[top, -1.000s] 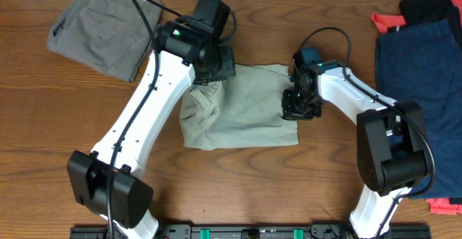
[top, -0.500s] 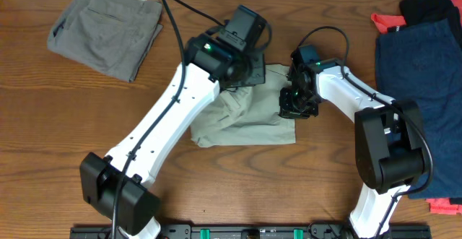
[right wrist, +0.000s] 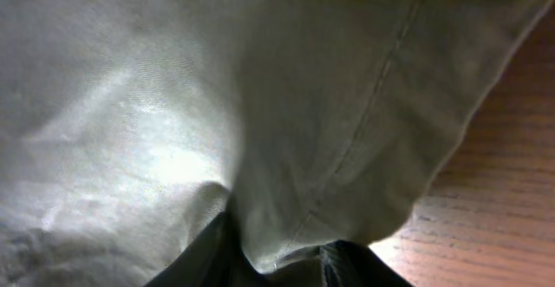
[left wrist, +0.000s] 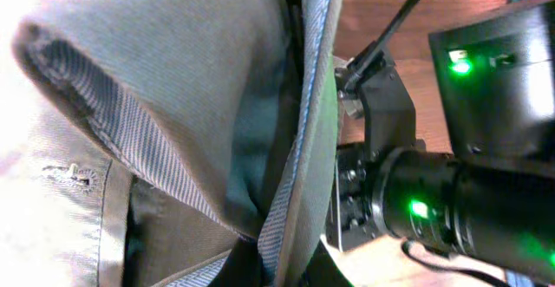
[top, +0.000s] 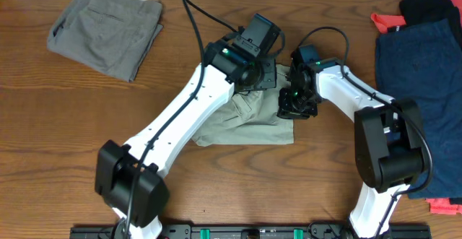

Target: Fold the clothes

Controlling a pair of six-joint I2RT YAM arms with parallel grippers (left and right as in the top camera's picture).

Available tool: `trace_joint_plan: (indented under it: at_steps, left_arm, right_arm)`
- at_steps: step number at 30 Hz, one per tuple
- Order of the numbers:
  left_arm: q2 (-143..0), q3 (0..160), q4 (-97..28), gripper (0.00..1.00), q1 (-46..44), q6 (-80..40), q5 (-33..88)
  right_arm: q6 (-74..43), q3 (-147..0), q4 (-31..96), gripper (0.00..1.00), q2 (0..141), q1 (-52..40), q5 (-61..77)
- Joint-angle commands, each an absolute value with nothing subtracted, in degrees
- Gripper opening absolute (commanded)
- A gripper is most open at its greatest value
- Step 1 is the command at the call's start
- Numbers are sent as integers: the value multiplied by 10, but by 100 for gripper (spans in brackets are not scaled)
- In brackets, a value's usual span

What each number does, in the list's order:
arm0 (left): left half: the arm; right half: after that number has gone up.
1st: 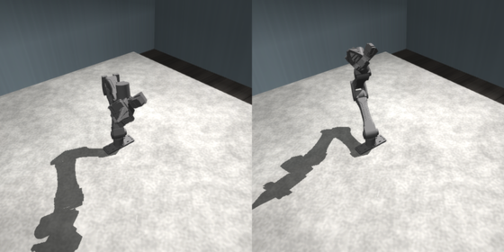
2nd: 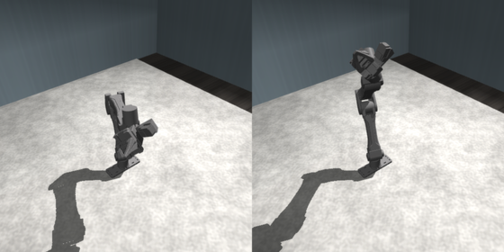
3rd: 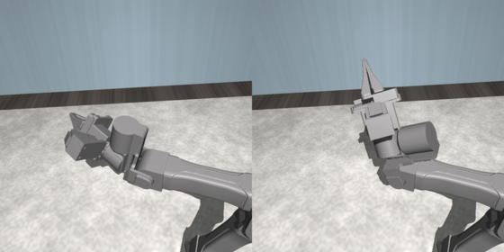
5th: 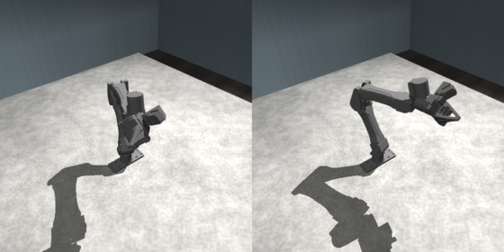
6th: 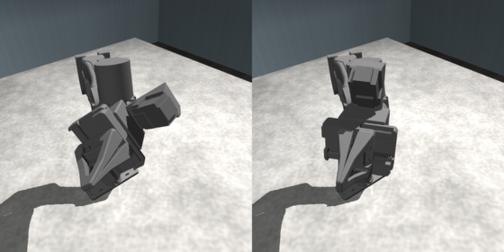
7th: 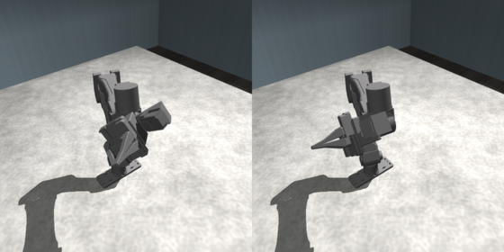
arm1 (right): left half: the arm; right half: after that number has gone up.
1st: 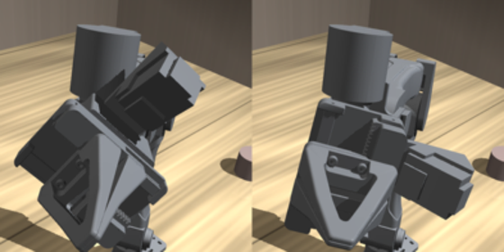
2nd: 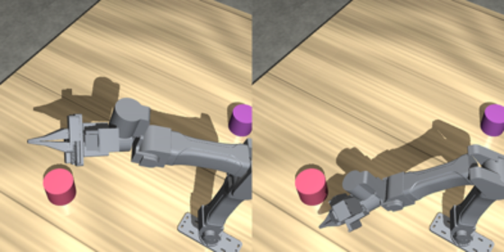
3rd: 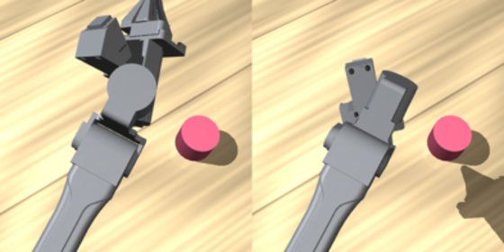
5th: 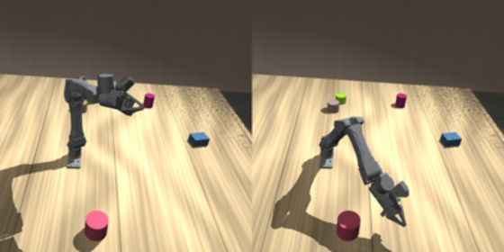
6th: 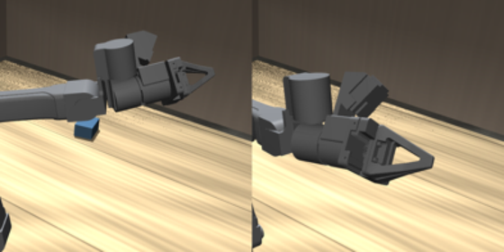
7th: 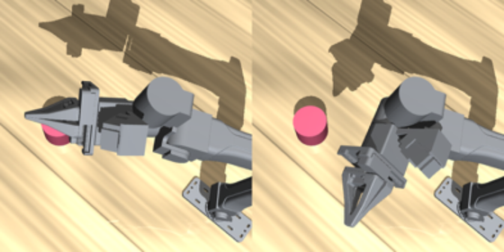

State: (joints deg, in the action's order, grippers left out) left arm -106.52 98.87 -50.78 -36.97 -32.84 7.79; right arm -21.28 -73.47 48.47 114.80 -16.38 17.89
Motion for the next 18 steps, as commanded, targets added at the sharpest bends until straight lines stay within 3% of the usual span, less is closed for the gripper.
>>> trace_joint_plan:
  at_steps: [1, 4, 8, 9, 12, 13, 18]
  left_arm:
    - [-1078, 984, -504, 6, -371, -334, 85]
    - [-1088, 984, -502, 6, -371, -334, 85]
    - [-1102, 984, -495, 8, -371, -334, 85]
    - [-1107, 984, -493, 9, -371, -336, 85]
    - [-1119, 984, -491, 11, -371, -345, 85]
    - [-1122, 984, -491, 9, -371, -350, 86]
    - [-1133, 984, -491, 11, -374, -366, 86]
  right_arm:
    - [-190, -738, 519, 24, 1180, -143, 181]
    - [-170, -763, 560, 23, 1168, -108, 183]
    - [-135, -793, 604, 30, 1138, -62, 185]
    - [-126, -799, 612, 36, 1130, -53, 185]
    - [-106, -810, 632, 73, 1100, -22, 185]
    - [-105, -810, 637, 79, 1092, -13, 185]
    - [-96, -810, 653, 81, 1075, 19, 185]
